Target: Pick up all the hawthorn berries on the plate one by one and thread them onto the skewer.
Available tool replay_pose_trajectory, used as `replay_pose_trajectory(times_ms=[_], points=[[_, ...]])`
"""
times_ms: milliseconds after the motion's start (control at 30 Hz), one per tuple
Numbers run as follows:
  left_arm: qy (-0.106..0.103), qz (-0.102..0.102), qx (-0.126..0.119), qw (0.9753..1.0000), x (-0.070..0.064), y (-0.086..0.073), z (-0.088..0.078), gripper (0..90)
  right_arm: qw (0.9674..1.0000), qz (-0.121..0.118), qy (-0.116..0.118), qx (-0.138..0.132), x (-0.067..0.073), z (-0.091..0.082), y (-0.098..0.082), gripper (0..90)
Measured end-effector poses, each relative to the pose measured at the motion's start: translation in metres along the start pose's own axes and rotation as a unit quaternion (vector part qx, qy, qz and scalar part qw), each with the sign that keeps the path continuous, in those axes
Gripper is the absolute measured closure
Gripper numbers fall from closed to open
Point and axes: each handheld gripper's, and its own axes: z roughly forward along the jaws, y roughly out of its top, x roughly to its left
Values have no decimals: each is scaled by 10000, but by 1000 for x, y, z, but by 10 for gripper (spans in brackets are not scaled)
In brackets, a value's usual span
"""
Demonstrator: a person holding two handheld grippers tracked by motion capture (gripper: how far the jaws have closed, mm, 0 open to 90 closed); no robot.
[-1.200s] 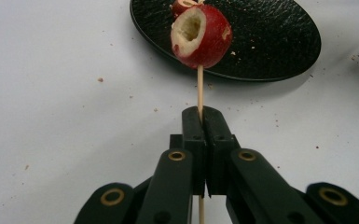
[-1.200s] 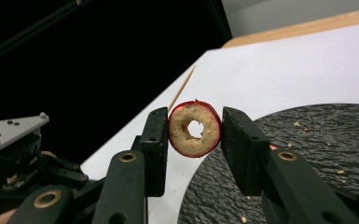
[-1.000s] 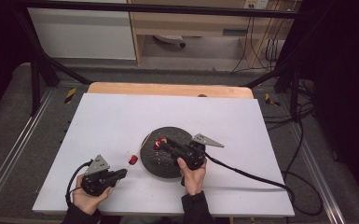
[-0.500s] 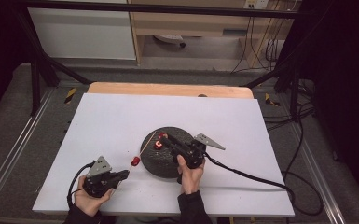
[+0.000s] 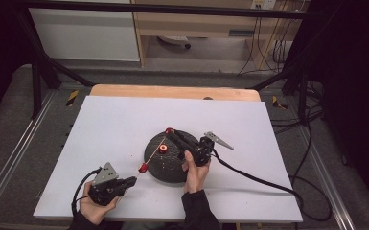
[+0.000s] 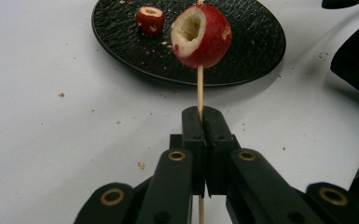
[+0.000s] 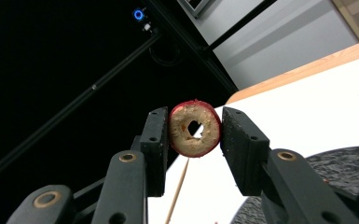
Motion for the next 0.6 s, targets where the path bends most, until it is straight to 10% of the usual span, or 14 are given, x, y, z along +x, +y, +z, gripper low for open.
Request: replay_pose_trajectory(times_ms=[600], points=[[-74,-112,-166,9998,-5,0,3,884,9990,343,255,-132,-3,2,2,628]])
